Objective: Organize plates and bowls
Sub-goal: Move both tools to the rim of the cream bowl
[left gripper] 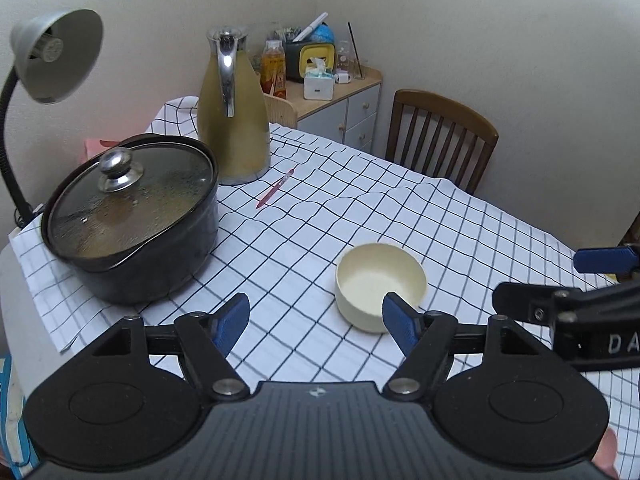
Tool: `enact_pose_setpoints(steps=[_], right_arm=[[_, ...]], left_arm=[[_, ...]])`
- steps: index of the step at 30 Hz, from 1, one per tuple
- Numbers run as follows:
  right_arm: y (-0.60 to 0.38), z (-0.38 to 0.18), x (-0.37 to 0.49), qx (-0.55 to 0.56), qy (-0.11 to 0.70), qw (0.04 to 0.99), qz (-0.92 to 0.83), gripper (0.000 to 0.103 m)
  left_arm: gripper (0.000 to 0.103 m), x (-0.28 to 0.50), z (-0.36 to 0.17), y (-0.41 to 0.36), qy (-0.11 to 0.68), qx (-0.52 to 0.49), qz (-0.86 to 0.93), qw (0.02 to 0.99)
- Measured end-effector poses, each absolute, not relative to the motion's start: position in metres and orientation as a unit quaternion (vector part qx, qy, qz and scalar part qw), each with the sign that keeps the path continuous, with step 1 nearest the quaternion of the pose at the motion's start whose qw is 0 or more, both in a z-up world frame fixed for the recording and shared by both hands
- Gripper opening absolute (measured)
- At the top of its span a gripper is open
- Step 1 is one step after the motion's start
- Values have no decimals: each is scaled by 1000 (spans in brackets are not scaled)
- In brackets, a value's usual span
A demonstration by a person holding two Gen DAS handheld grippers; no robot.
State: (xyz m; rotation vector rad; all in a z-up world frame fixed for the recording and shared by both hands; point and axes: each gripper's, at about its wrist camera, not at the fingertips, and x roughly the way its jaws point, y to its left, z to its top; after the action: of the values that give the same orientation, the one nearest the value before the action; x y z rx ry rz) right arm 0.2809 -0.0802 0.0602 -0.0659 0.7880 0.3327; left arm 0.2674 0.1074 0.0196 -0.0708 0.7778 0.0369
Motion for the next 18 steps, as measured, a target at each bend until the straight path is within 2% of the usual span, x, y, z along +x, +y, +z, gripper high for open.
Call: enact_pose_setpoints(steps=[18], right_arm=[[-82, 6, 375, -16, 425, 895, 136, 98]], left_arm=[[73, 386, -46, 100, 451, -54, 18, 891]])
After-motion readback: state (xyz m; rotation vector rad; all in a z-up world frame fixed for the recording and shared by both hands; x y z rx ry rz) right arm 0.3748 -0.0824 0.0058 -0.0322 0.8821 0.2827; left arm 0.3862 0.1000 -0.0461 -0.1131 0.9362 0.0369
